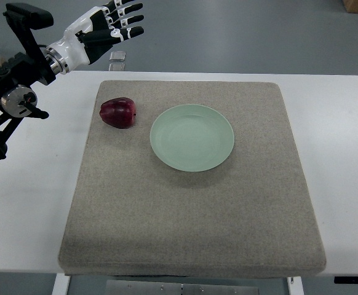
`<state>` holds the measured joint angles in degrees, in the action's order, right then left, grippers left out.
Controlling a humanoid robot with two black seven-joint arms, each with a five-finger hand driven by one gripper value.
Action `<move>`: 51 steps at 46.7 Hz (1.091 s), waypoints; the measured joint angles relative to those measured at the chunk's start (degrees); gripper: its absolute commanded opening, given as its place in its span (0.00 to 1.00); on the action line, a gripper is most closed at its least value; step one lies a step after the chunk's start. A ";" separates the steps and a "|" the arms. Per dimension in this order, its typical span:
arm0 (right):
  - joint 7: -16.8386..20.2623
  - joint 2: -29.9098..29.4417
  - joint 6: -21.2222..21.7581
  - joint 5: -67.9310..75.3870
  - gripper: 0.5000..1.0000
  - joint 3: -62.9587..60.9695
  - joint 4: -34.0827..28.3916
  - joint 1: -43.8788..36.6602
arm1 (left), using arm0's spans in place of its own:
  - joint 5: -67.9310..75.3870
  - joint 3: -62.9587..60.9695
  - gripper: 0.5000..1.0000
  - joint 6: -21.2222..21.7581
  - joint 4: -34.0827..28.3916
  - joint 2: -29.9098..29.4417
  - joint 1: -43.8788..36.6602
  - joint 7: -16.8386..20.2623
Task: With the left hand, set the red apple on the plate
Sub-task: 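Raise the left hand and swing it over toward the red apple, then lower the left hand onto the red apple and close fingers around it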
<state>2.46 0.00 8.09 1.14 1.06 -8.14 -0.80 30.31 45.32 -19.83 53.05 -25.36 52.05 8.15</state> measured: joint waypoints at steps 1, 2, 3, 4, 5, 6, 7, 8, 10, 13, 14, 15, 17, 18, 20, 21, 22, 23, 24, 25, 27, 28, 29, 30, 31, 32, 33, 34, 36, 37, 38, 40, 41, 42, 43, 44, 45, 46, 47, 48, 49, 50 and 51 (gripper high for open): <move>0.00 0.00 0.00 0.00 0.86 0.00 -0.01 0.00 | 1.46 -0.53 0.78 0.17 0.16 -0.33 0.45 0.00; 0.00 0.00 0.00 0.00 0.86 0.00 -0.01 0.01 | 2.97 -1.09 0.79 0.45 0.27 -0.68 0.96 0.00; 0.00 0.00 0.00 0.00 0.86 0.00 -0.01 0.01 | 4.56 -1.81 0.79 0.80 0.42 -1.11 1.66 0.00; 0.00 0.00 0.00 0.00 0.86 0.00 -0.01 0.00 | 5.81 -2.43 0.80 1.11 0.55 -1.48 2.25 0.01; 0.00 0.00 0.00 0.00 0.86 0.00 -0.02 -0.01 | 6.98 -3.12 0.81 1.40 0.66 -1.87 2.84 0.01; 0.00 0.00 0.00 0.00 0.86 0.00 -0.01 0.00 | 8.09 -3.96 0.83 1.68 0.82 -2.29 3.48 -0.01; 0.00 0.00 0.00 0.00 0.86 0.00 -0.02 0.01 | 9.25 -5.00 0.83 1.89 1.02 -2.85 4.27 -0.12; 0.00 0.00 0.00 0.00 0.86 0.00 -0.02 0.01 | 10.11 -5.94 0.83 2.04 1.17 -3.31 4.98 -0.28; 0.00 0.00 0.00 0.00 0.86 0.00 -0.01 -0.01 | 11.95 -8.86 0.84 2.13 1.62 -4.63 7.00 -1.06; 0.00 0.00 0.00 0.00 0.86 0.00 -0.02 0.00 | 13.55 -13.89 0.85 1.97 2.67 -6.42 10.03 -2.74; 0.00 0.00 0.00 0.00 0.86 0.00 -0.02 0.00 | 13.78 -15.76 0.85 1.89 3.20 -7.00 11.06 -3.45; 0.00 0.00 0.00 0.00 0.86 0.00 -0.02 0.00 | 13.91 -17.71 0.85 1.83 3.85 -7.57 12.23 -4.33; 0.00 0.00 -0.01 0.00 0.86 0.00 -0.02 0.01 | 13.98 -20.45 0.85 1.81 4.91 -8.44 14.17 -5.82; 0.00 0.00 0.00 0.00 0.86 0.00 -0.01 0.00 | 14.02 -21.60 0.85 1.81 5.57 -8.86 15.19 -6.71; 0.00 0.00 0.00 0.00 0.86 0.00 -0.02 0.01 | 14.12 -22.58 0.85 1.82 6.55 -9.26 16.31 -8.12; 0.00 0.00 0.00 0.00 0.86 0.00 -0.01 0.01 | 14.14 -22.77 0.86 1.83 7.01 -9.39 16.65 -8.84; 0.00 0.00 0.00 0.00 0.86 0.00 0.01 0.01 | 14.15 -22.88 0.90 1.85 7.41 -9.47 16.98 -9.66; 0.00 0.00 0.00 0.00 0.86 0.00 0.02 0.01 | 14.20 -22.93 0.97 1.87 7.69 -9.50 17.16 -10.18; 0.00 0.00 0.00 0.00 0.86 0.00 0.01 0.01 | 14.23 -22.96 0.99 1.87 7.91 -9.52 17.33 -10.52; 0.00 0.00 0.00 0.00 0.86 0.00 0.01 0.00 | 14.29 -23.02 0.99 1.88 8.11 -9.53 17.53 -10.72; 0.00 0.00 0.00 0.00 0.86 0.00 0.01 0.01 | 14.76 -23.32 0.99 1.89 8.35 -9.65 17.82 -10.61; 0.00 0.00 0.00 0.00 0.86 0.00 0.01 0.01 | 15.32 -23.42 0.99 1.83 8.42 -9.75 17.89 -10.57; 0.00 0.00 0.00 0.00 0.86 0.00 0.02 0.01 | 16.22 -23.47 0.99 1.61 8.49 -9.89 17.94 -10.48; 0.00 0.00 0.00 0.00 0.86 0.00 0.03 0.00 | 17.16 -23.49 0.99 1.47 8.56 -9.95 18.00 -10.40; 0.00 0.00 0.00 0.00 0.86 0.00 0.03 0.00 | 18.30 -23.50 0.99 1.35 8.71 -9.98 18.05 -10.31; 0.00 0.00 0.00 0.00 0.86 0.00 0.01 0.00 | 19.61 -23.54 0.99 1.29 8.90 -10.01 18.08 -10.25; 0.00 0.00 0.00 0.00 0.86 0.00 0.02 0.01 | 21.28 -23.58 0.99 1.20 9.16 -10.07 18.08 -10.21; 0.00 0.00 0.00 0.00 0.86 0.00 0.01 0.01 | 22.69 -23.61 0.99 1.14 9.37 -10.11 18.08 -10.20; -0.01 0.00 0.00 0.00 0.86 0.00 0.00 0.00 | 25.82 -23.70 0.99 0.96 9.95 -10.27 18.08 -10.18; 0.00 0.00 0.00 0.00 0.86 0.00 -0.01 0.00 | 27.66 -23.85 0.98 0.84 10.34 -10.35 18.08 -10.19; 0.00 0.00 0.00 0.00 0.86 0.00 -0.02 0.01 | 29.15 -23.98 0.99 0.80 10.62 -10.38 18.08 -10.19; 0.00 0.00 0.00 0.00 0.86 0.00 -0.02 0.00 | 32.28 -24.28 0.99 0.72 10.96 -10.39 18.08 -10.33; 0.00 0.00 0.00 0.00 0.86 0.00 -0.02 0.00 | 33.42 -24.42 0.99 0.69 11.04 -10.40 18.07 -10.58; 0.00 0.00 0.00 0.00 0.86 0.00 -0.01 0.01 | 34.53 -24.54 0.98 0.67 11.11 -10.41 18.06 -10.80; 0.00 0.00 0.00 0.00 0.86 0.00 0.00 0.01 | 35.54 -24.76 0.99 0.64 11.23 -10.42 18.05 -10.95; 0.00 0.00 0.00 0.00 0.86 0.00 0.00 0.01 | 36.64 -25.14 0.99 0.57 11.54 -10.43 18.05 -11.14; 0.00 0.00 0.00 0.00 0.86 0.00 0.00 0.00 | 37.47 -25.58 0.98 0.54 11.84 -10.45 18.03 -11.30; 0.00 0.00 0.00 0.00 0.86 0.00 -0.01 0.01 | 38.29 -26.06 0.99 0.52 12.20 -10.54 18.03 -11.44; 0.00 0.00 0.00 0.00 0.86 0.00 -0.01 0.01 | 39.10 -26.55 0.99 0.50 12.61 -10.75 18.03 -11.55; -0.01 0.00 0.00 0.00 0.86 0.00 -0.01 0.01 | 40.11 -27.07 0.99 0.45 13.15 -11.17 18.06 -11.71; 0.00 0.00 0.00 0.00 0.86 0.00 -0.01 0.01 | 40.97 -27.43 0.99 0.43 13.56 -11.55 18.09 -11.94; 0.00 0.00 0.00 0.00 0.86 0.00 -0.01 0.00 | 41.79 -27.74 0.98 0.33 13.94 -11.97 18.18 -12.43; 0.00 0.00 0.00 0.00 0.86 0.00 0.00 0.00 | 42.59 -27.91 0.98 0.11 14.29 -12.32 18.28 -13.12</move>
<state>2.46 0.00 8.09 1.14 1.05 -8.14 -0.79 72.90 17.41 -19.72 67.34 -37.68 70.33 -4.96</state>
